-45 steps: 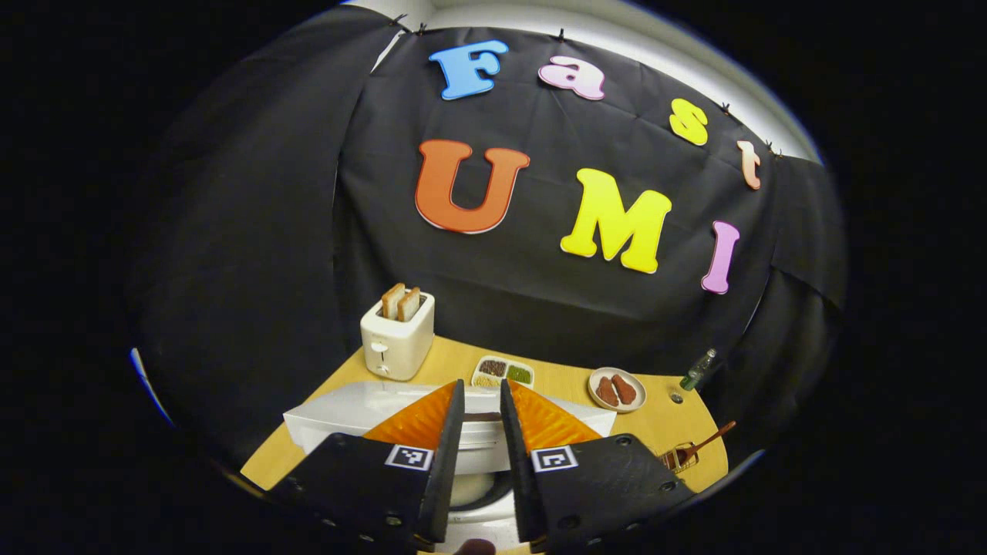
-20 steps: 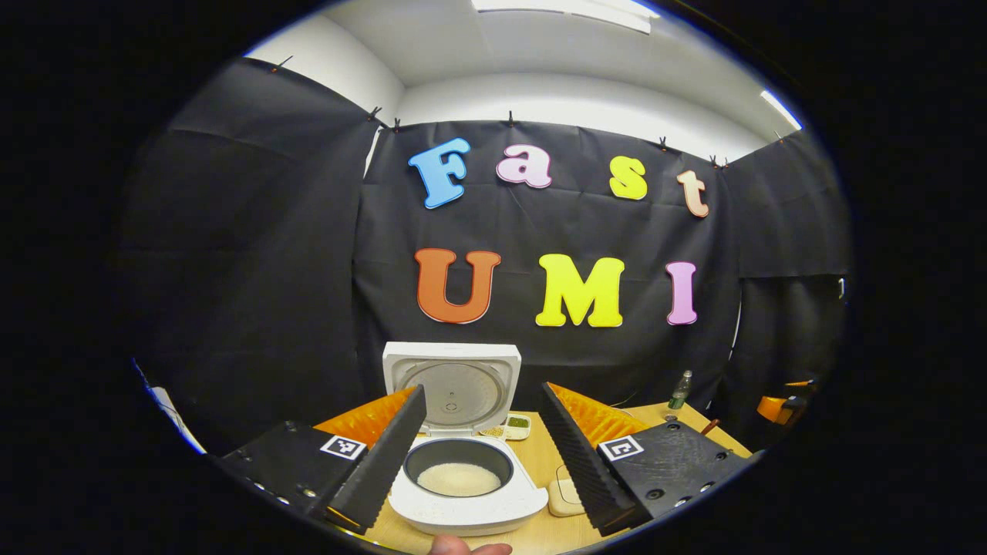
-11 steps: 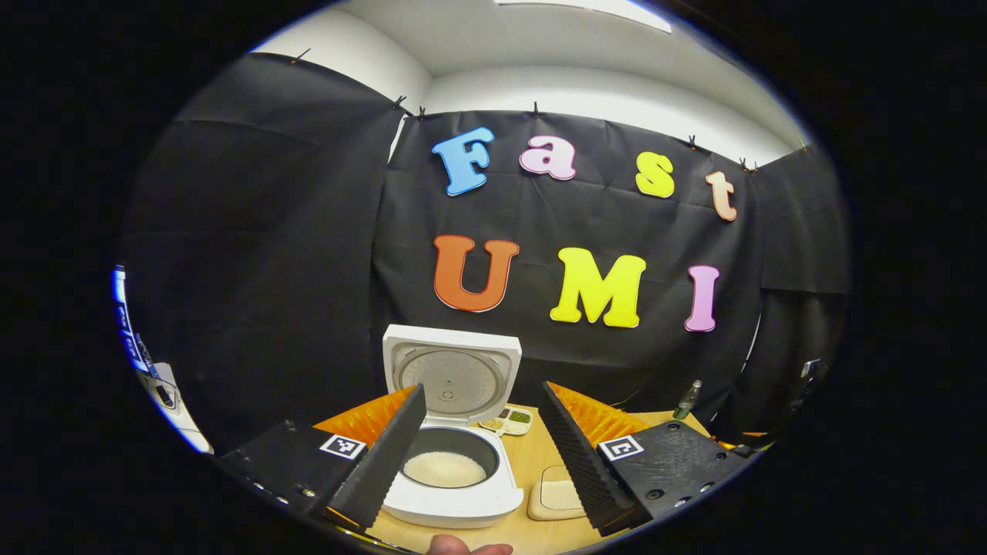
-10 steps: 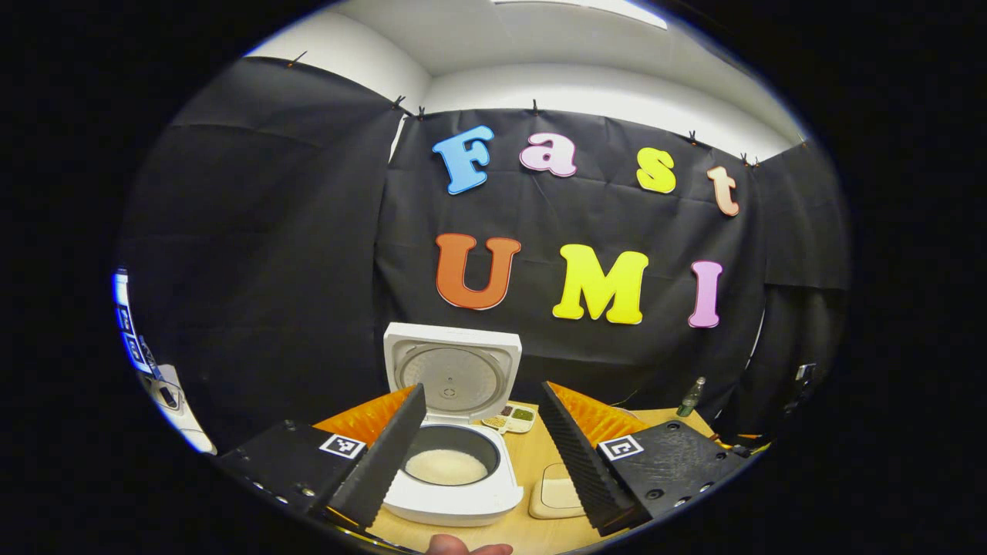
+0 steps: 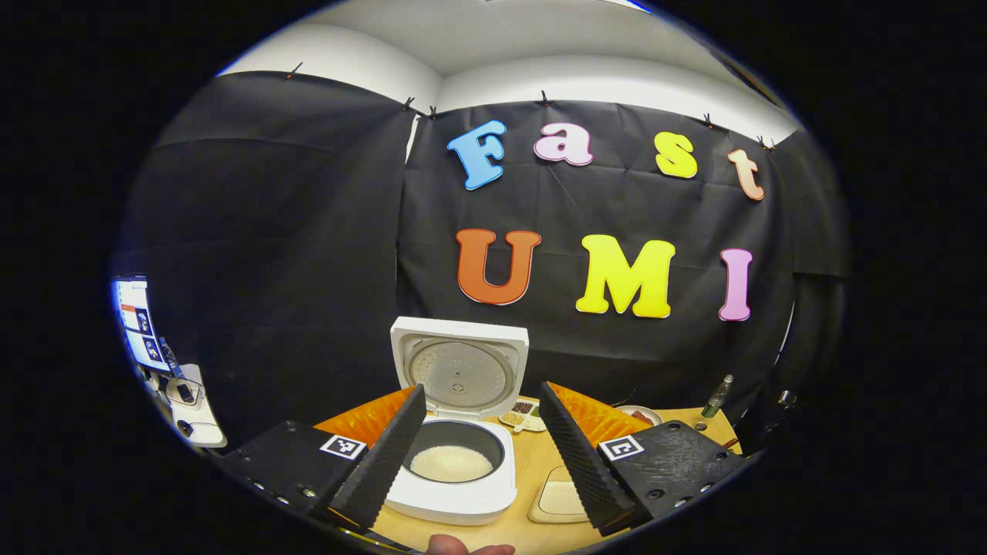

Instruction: Close the left gripper, press the button to open the rice cooker; take a wooden spoon from the chopstick holder with the right hand, scoop a spoonful of rice and pour it into the rice cooker, then put the wooden spoon back into the chopstick holder.

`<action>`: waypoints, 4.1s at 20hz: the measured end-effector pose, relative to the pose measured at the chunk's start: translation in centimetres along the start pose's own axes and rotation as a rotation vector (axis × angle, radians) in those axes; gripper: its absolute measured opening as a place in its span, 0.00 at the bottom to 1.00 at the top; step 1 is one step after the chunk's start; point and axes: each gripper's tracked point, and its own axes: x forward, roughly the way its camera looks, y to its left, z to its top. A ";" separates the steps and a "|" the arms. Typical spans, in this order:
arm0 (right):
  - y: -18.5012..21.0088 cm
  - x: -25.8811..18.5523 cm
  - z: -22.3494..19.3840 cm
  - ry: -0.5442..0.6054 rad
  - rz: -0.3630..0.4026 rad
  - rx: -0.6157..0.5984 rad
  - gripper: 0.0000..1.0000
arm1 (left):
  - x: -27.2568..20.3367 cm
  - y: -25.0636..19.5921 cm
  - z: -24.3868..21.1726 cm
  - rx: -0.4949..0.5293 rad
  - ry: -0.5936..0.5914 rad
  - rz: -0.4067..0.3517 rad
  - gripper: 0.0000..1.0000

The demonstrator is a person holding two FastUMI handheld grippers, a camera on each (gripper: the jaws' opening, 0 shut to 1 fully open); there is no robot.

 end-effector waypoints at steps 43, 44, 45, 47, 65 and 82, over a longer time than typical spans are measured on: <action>22.7 -0.3 -8.3 0.028 -0.100 -0.489 0.11 | 5.6 17.5 -5.9 -0.037 0.132 -0.119 0.95; 23.2 -0.2 -8.6 0.038 -0.083 -0.444 0.10 | 5.6 17.7 -5.9 -0.039 0.136 -0.118 0.95; 23.8 -0.1 -8.8 0.053 -0.064 -0.391 0.10 | 5.6 17.7 -5.9 -0.040 0.138 -0.118 0.95; 25.0 0.0 -9.4 0.083 -0.021 -0.279 0.11 | 5.7 17.5 -5.7 -0.039 0.139 -0.121 0.95; 20.7 -0.4 -6.5 0.124 0.194 0.692 0.11 | 4.9 14.1 -3.5 0.001 0.129 -0.158 0.95; 28.5 -6.5 5.4 0.008 0.492 0.748 0.10 | 3.3 12.2 -3.0 0.083 0.051 -0.196 0.95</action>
